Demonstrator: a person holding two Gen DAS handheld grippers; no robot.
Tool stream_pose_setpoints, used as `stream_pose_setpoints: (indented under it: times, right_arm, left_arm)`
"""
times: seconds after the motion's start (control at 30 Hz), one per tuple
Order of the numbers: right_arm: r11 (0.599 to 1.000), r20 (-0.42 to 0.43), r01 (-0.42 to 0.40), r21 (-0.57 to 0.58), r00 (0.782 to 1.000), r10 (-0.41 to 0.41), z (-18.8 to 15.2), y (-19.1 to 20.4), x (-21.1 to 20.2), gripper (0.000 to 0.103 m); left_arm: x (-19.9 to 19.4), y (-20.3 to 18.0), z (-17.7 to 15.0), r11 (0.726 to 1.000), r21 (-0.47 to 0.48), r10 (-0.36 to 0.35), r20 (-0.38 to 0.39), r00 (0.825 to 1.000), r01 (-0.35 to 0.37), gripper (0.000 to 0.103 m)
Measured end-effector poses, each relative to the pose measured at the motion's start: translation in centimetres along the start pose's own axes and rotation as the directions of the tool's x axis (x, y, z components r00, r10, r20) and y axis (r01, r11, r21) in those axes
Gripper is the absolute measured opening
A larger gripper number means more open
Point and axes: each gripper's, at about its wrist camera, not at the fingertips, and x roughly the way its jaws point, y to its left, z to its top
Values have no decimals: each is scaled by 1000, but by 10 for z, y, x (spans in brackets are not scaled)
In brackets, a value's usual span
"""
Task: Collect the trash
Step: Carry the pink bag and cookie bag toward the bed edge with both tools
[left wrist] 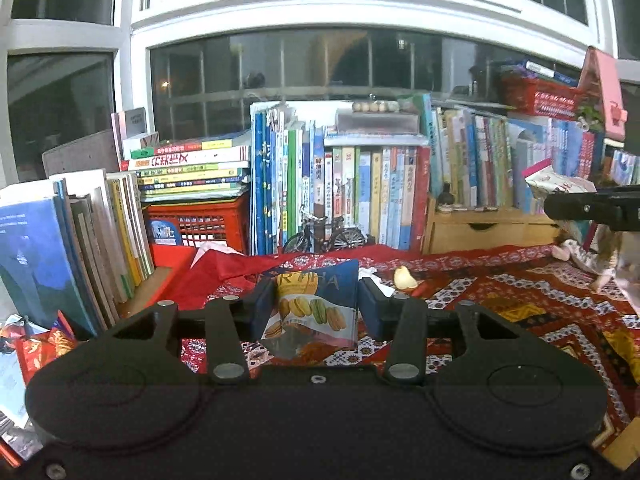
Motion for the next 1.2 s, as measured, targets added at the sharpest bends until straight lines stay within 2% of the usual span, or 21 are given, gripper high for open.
stream_pose_setpoints:
  times: [0.13,0.27,0.5,0.77,0.93,1.2]
  right_arm:
    - [1000,26,1,-5,1000,0,0,16,-24,45]
    - [999,33,-14,38,999,13,-3,32,-45,45]
    - [994,22,-75,78,997,73,-25,59,-82,45]
    - [992,-62,-102,73,992,107,-62,85,-100,46]
    - [989,-102,-141,35,984,144,-82,104,-110,46]
    - [977,-185,-213,9,960,211,-110,129,-114,46]
  left_arm:
    - [-30,1,2,1000,22,-17,42,999,16,44]
    - [-57,3,-1,999,24,-29,62,998,27,44]
    - [-104,7,-32,999,17,-41,70,997,40,44]
    - [-138,12,-83,999,30,-38,8,999,38,45]
    - [-149,15,-112,999,-32,-14,-38,999,13,45]
    - [-165,19,-148,998,-62,7,-101,995,-14,45]
